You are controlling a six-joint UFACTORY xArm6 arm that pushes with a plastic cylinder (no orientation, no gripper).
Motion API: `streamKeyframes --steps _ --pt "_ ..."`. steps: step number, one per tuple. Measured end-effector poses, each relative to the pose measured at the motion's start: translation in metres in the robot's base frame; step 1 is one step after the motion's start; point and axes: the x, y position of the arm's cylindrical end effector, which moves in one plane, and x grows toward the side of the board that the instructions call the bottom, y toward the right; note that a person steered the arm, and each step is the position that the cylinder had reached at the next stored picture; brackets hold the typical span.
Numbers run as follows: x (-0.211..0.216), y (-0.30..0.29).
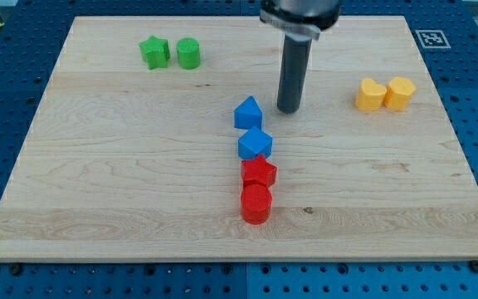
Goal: Move the red star left a bit
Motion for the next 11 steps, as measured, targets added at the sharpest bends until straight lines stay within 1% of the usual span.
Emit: streamKeyframes --steps 2,3,5,6,8,10,11 --pt "0.109 0.003" --pt "0.119 0.003" --pt "0.093 0.001" --pt "0.093 0.0" --pt "0.093 -0.062" --pt "0.093 -0.065" --pt "0.084 -0.067"
